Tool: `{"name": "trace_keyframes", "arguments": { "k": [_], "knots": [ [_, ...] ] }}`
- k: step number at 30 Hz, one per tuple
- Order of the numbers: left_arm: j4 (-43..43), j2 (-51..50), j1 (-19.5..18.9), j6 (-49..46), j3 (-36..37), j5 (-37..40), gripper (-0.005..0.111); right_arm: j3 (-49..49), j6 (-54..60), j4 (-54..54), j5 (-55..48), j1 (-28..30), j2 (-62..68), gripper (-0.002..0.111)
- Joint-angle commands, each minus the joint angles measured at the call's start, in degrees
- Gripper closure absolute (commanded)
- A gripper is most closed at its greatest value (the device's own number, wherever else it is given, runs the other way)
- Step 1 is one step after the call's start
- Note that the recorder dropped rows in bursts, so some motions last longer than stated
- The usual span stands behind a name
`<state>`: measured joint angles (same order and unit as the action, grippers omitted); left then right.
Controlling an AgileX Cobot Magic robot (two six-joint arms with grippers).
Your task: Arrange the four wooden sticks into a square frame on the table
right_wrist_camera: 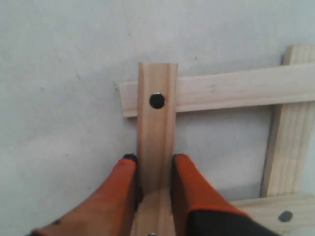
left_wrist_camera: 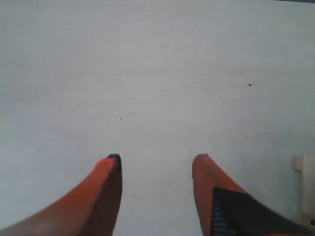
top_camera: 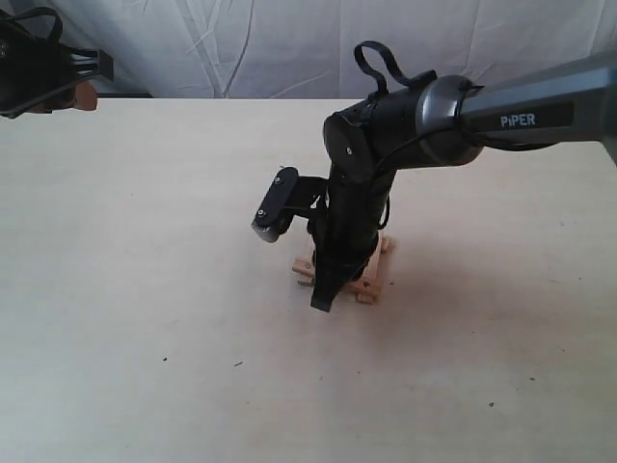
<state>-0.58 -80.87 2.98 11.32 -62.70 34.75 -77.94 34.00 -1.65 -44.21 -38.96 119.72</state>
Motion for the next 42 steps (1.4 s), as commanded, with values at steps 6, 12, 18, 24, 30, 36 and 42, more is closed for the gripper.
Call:
{"name": "trace_keyframes", "arguments": {
  "k": [6, 12, 18, 24, 30, 36, 42],
  "knots": [
    [-1.0, 0.5, 0.0, 0.0, 0.5, -1.0, 0.062, -0.1, -5.0, 0.1, 1.1, 0.3, -4.9, 0.053],
    [-1.4, 0.6, 3.0, -3.0, 0.5, -0.8, 0.074, 0.0, -22.2, 0.1, -0.8, 5.1, -13.1, 0.087],
    [0.1, 3.5, 9.1, -7.9, 1.7, -0.2, 0.107, 6.7, -30.1, 0.1, -1.1, 14.3, -24.4, 0.108],
    [-0.5, 18.5, 8.5, -6.9, 13.2, -6.8, 0.107, 21.4, -30.1, 0.3, 6.2, 21.3, -46.0, 0.108],
    [-2.0, 47.6, 8.5, -7.5, 32.1, -23.5, 0.107, 40.6, -30.1, 2.3, 25.0, 21.2, -77.7, 0.108],
    [-0.8, 57.2, 8.5, -7.5, 33.2, -15.2, 0.107, 43.0, -30.1, 2.3, 22.5, 21.2, -93.3, 0.108],
    [-0.8, 58.2, 8.5, -7.5, 33.2, -15.5, 0.107, 43.0, -30.1, 2.3, 23.0, 21.2, -99.1, 0.108]
  ]
}}
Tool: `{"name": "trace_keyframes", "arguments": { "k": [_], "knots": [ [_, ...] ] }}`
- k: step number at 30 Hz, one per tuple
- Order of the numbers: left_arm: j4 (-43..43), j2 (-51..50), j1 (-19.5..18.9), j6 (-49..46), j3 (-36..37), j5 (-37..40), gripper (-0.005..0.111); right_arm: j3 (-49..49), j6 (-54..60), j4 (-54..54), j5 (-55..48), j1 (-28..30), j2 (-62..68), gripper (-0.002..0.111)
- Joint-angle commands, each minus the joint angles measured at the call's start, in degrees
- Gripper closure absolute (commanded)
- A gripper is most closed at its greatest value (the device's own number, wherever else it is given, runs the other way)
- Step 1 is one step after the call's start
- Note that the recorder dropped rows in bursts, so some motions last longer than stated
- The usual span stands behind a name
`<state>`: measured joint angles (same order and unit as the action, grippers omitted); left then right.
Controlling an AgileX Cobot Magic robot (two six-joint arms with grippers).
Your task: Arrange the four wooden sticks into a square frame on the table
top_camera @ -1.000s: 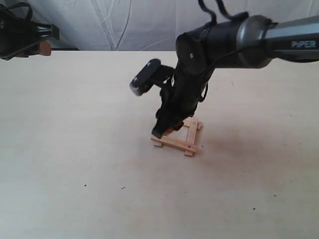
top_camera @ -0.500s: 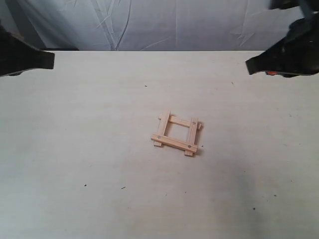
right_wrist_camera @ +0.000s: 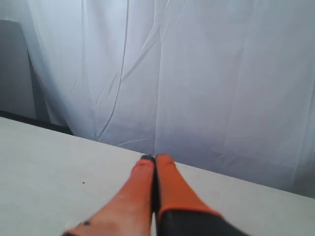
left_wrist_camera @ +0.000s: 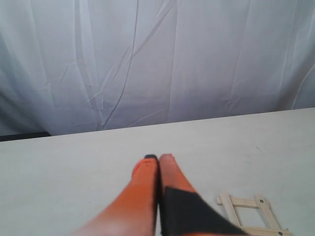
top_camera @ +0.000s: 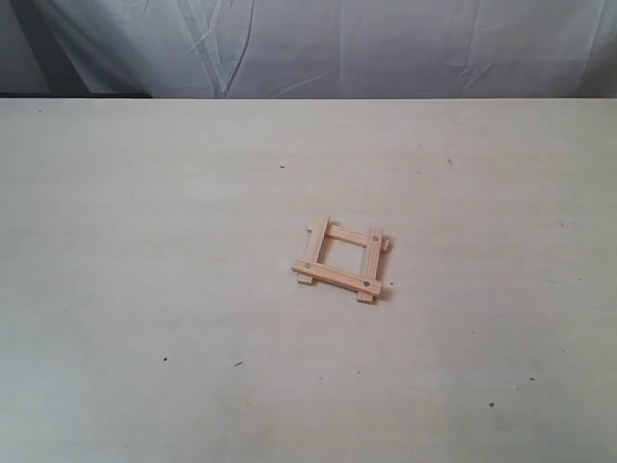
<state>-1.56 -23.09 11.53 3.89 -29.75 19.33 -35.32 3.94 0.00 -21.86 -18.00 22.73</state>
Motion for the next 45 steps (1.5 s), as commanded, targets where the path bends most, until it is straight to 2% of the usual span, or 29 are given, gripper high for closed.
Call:
{"name": "trace_keyframes", "arguments": {
  "k": [1, 8, 10, 15, 21, 28, 33, 45],
  "knots": [
    [0.2, 0.4, 0.0, -0.1, 0.3, -0.1, 0.107, 0.9, -0.1, 0.6, 0.9, 0.2, -2.8, 0.108],
    [0.2, 0.4, 0.0, -0.1, 0.3, -0.1, 0.107, 6.9, -0.1, -0.3, 1.1, 6.5, -8.7, 0.108],
    [0.2, 0.4, 0.0, -0.1, 0.3, -0.1, 0.107, 11.9, -0.2, -0.6, 1.1, 8.7, -12.4, 0.108],
    [0.2, 0.4, 0.0, -0.1, 0.3, -0.1, 0.107, 26.0, -9.2, 1.5, 1.1, 10.6, -21.5, 0.108],
    [0.2, 0.4, 0.0, -0.1, 0.3, 0.0, 0.107, 34.6, -9.9, 2.5, 1.1, 13.4, -22.7, 0.108],
    [0.2, 0.4, 0.0, -0.1, 0.3, 0.0, 0.107, 35.3, -4.8, 2.3, 1.7, 14.3, -22.7, 0.108],
    [0.2, 0.4, 0.0, -0.1, 0.3, -0.1, 0.107, 35.3, -4.9, 0.9, 1.6, 16.0, -22.7, 0.108],
    [0.2, 0.4, 0.0, -0.1, 0.3, -0.1, 0.107, 35.3, -5.1, 0.8, 1.5, 16.0, -22.7, 0.108]
  ]
}}
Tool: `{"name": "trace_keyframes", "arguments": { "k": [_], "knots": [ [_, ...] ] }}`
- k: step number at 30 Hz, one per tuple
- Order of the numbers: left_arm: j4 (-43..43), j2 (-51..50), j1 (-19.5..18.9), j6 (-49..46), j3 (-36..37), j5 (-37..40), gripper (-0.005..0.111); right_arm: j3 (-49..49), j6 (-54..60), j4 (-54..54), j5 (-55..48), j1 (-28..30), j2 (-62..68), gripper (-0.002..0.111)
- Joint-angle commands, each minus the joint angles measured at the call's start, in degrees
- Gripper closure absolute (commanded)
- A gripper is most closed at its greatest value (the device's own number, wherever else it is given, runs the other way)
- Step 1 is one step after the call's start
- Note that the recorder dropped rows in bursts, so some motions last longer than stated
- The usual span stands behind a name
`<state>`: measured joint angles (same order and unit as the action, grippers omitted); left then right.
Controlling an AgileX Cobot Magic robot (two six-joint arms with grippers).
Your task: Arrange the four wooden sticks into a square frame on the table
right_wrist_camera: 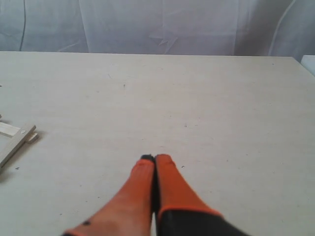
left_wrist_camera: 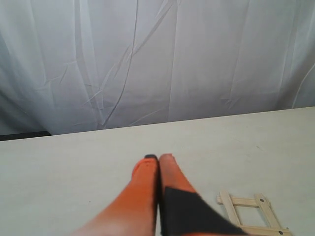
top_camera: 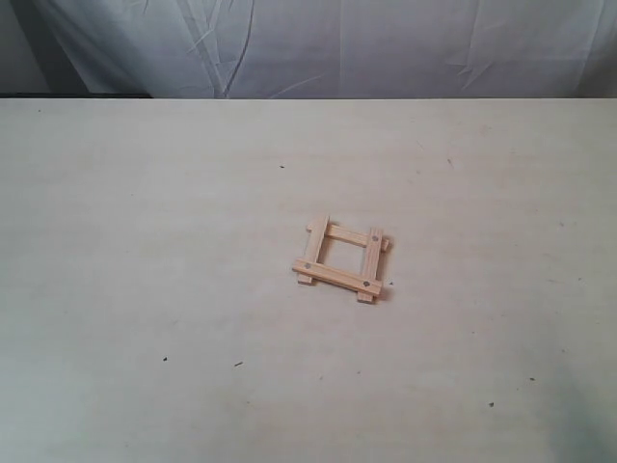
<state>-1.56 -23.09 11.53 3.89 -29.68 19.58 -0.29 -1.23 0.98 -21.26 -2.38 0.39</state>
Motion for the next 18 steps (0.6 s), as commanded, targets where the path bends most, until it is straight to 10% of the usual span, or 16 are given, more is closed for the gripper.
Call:
{"name": "trace_keyframes", "arguments": {
  "k": [1, 13, 18],
  "knots": [
    [0.2, 0.4, 0.0, -0.1, 0.2, -0.4, 0.107, 0.3, 0.1, -0.1, 0.9, 0.4, -0.4, 0.108],
    [2.2, 0.7, 0.0, -0.1, 0.6, 0.2, 0.107, 0.3, 0.1, -0.1, 0.9, 0.4, -0.4, 0.108],
    [3.8, 6.1, -5.6, -0.1, 8.2, -0.3, 0.107, 0.3, 0.1, -0.1, 0.9, 0.4, -0.4, 0.108]
  ]
}}
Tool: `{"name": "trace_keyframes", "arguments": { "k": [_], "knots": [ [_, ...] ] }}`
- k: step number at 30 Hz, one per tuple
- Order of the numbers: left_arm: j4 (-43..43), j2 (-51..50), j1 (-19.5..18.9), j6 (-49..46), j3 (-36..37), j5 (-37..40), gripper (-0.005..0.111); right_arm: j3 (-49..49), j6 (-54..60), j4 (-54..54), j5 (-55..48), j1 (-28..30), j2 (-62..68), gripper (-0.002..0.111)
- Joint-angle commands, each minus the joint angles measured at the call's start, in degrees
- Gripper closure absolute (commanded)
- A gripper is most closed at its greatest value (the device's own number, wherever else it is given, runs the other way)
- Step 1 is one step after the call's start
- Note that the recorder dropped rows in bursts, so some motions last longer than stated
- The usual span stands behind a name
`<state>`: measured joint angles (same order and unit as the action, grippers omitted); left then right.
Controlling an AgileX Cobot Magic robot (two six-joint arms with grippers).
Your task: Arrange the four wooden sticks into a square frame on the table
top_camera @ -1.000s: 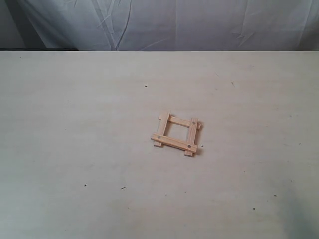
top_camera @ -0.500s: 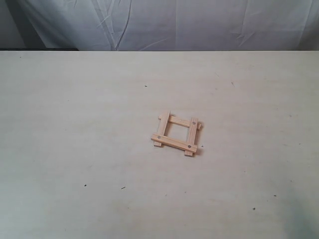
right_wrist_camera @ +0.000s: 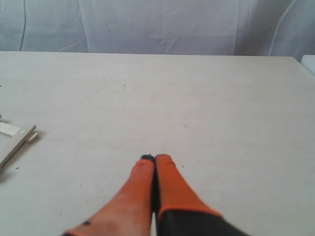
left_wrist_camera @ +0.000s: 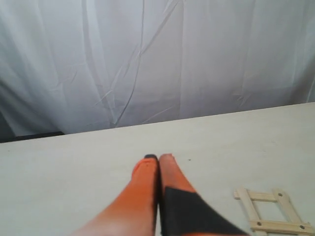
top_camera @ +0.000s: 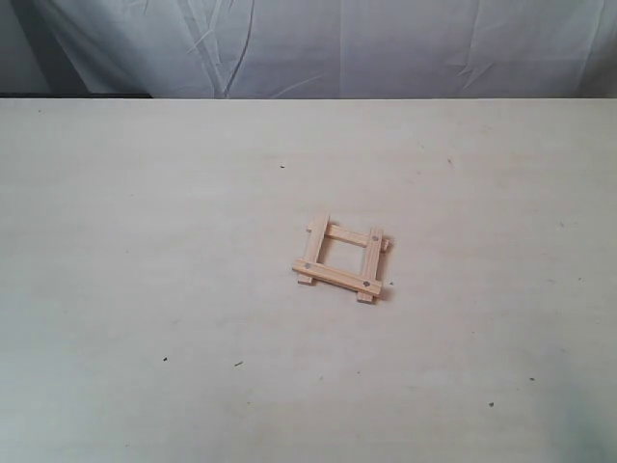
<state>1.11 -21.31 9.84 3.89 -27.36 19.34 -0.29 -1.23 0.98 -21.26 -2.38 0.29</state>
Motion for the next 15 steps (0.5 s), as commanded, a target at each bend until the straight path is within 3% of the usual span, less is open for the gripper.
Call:
{"name": "trace_keyframes", "arguments": {
  "k": [1, 9, 15],
  "knots": [
    [1.3, 5.9, -4.7, -0.1, 8.0, -0.1, 0.107, 0.3, 0.1, -0.1, 0.9, 0.4, -0.3, 0.108],
    [3.5, 19.2, -10.2, -0.1, 23.5, -4.0, 0.107, 0.3, 0.1, -0.3, 0.9, 0.4, -0.3, 0.108],
    [3.5, 21.3, -11.6, -0.1, 27.4, -4.0, 0.107, 0.3, 0.1, -0.3, 0.9, 0.4, -0.3, 0.108]
  ]
}}
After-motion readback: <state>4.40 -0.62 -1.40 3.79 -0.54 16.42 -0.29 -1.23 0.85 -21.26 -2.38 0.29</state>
